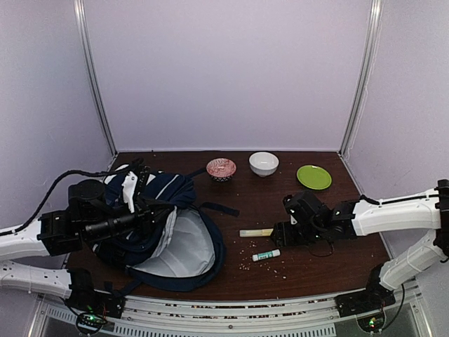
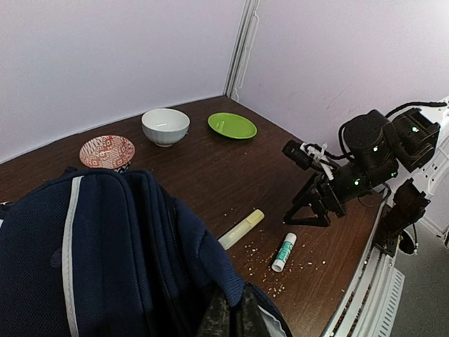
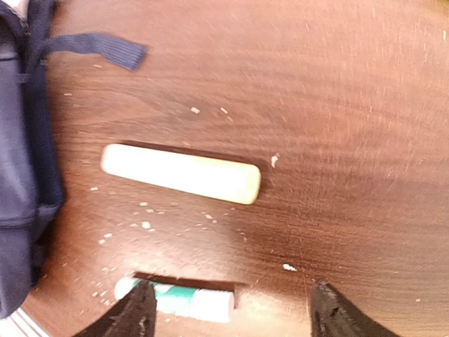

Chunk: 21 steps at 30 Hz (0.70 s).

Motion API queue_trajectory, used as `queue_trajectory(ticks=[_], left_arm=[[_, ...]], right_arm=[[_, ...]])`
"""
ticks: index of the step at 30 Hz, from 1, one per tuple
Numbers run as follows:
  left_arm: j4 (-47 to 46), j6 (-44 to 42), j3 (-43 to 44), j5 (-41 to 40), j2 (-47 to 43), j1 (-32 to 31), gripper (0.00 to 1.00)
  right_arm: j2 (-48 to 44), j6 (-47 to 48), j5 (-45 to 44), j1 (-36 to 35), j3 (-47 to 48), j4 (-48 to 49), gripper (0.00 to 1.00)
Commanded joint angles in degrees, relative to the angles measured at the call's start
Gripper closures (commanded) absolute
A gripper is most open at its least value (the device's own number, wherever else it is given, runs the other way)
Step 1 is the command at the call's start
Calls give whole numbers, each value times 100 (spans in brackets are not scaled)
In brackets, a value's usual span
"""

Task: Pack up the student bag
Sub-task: Pick up the stationery from the center of the board.

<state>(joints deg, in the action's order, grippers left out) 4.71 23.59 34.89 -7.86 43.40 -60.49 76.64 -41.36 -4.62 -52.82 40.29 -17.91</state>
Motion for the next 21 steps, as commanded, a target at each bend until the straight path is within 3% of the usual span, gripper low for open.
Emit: queue_trajectory(ticks=[1,21], left_arm=[[-458,244,-38,-68,-111,2,100],[-797,211,-285,-23,-243,2,100]], right_arm=[[415,-217,16,8,177,301,22],[1252,181,1062,-169,421,659,26]])
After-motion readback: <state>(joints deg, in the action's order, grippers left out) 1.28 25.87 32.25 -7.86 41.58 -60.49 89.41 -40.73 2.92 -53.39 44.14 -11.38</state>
